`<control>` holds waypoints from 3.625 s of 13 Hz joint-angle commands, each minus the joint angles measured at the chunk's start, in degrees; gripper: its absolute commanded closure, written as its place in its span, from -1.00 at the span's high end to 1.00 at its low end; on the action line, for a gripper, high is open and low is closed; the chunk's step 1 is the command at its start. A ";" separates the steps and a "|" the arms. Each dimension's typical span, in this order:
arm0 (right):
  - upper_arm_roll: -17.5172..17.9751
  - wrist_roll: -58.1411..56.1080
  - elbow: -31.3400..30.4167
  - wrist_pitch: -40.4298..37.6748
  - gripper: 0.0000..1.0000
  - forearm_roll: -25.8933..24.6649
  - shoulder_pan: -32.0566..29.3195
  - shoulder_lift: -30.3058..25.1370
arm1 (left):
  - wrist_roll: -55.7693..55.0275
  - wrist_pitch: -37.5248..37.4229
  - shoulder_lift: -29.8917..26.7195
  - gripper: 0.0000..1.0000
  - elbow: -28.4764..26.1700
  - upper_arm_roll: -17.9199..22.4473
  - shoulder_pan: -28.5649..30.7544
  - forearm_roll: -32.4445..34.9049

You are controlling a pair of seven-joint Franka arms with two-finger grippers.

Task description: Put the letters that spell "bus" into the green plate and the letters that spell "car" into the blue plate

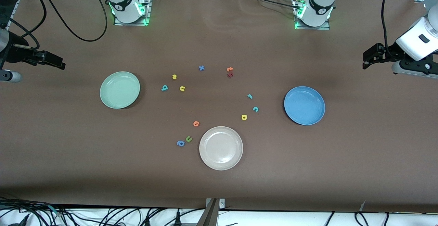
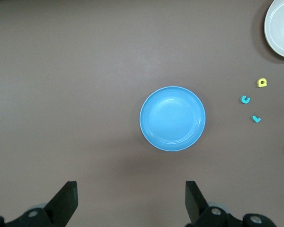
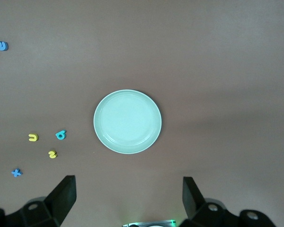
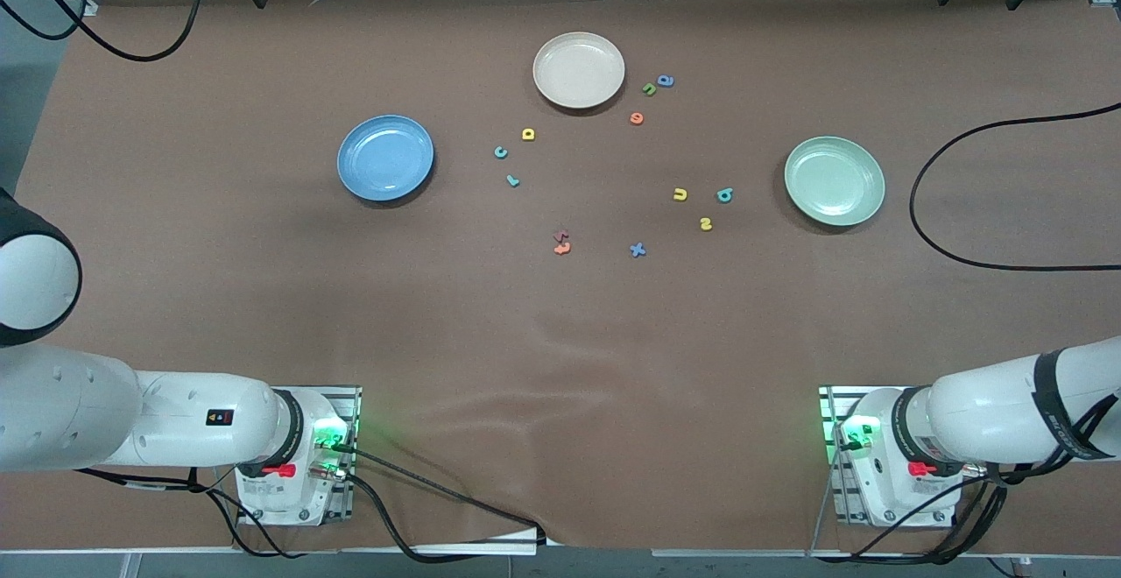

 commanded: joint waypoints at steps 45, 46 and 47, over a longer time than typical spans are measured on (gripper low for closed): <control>22.88 49.00 -37.60 63.92 0.97 -0.24 3.42 19.54 | -23.46 42.78 44.47 0.66 8.41 -3.81 -25.25 0.87; 22.88 49.18 -37.87 63.66 0.97 -0.24 3.42 19.98 | -23.38 42.78 44.65 0.66 8.41 -3.81 -25.25 0.87; 22.88 49.27 -38.13 63.65 0.97 -0.24 3.42 20.59 | -23.38 42.78 44.74 0.66 8.41 -3.81 -25.25 0.87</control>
